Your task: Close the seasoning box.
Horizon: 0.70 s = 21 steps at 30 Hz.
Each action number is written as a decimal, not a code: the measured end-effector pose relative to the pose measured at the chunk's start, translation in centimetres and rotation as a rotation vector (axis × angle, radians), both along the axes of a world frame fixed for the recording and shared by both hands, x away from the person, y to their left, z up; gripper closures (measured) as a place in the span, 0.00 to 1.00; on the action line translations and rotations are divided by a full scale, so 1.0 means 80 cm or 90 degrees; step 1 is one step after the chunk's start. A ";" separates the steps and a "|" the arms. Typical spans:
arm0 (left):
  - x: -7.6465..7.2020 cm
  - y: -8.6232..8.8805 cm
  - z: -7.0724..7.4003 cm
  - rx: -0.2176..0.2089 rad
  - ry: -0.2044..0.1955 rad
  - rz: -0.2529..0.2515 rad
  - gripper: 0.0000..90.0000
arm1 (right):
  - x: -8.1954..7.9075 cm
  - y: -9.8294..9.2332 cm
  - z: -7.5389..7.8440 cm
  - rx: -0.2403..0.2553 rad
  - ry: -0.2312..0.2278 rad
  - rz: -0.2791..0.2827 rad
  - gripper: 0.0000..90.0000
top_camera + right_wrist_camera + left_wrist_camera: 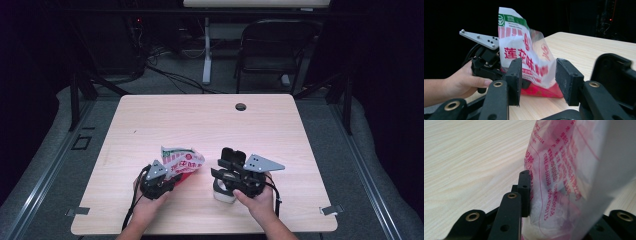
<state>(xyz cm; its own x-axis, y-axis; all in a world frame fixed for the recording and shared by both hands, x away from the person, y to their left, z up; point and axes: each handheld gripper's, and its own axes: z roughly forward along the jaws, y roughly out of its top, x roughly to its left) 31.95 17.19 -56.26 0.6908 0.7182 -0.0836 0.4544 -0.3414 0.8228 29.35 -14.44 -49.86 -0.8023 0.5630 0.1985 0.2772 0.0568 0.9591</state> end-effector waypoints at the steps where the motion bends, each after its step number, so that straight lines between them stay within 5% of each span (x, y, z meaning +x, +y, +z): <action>1: 0.001 0.003 0.001 -0.006 0.000 0.002 0.84 | 0.000 -0.001 0.000 0.004 -0.001 -0.005 0.63; 9: 0.006 0.041 0.015 -0.051 -0.002 0.052 0.85 | -0.001 -0.008 -0.001 0.001 0.001 -0.021 0.63; 18: 0.002 0.093 0.034 -0.026 -0.030 0.133 0.85 | 0.000 -0.014 -0.003 -0.011 0.003 -0.031 0.66; 21: 0.000 0.107 0.035 -0.042 -0.026 0.156 0.85 | -0.001 -0.015 -0.002 -0.019 -0.003 -0.041 0.67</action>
<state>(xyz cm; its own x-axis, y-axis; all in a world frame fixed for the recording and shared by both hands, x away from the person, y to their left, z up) 31.95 25.74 -53.46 0.5007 0.8585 -0.1108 0.4829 -0.1708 0.8589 29.24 -15.67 -50.05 -0.7646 0.6195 0.1778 0.2772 0.0671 0.9585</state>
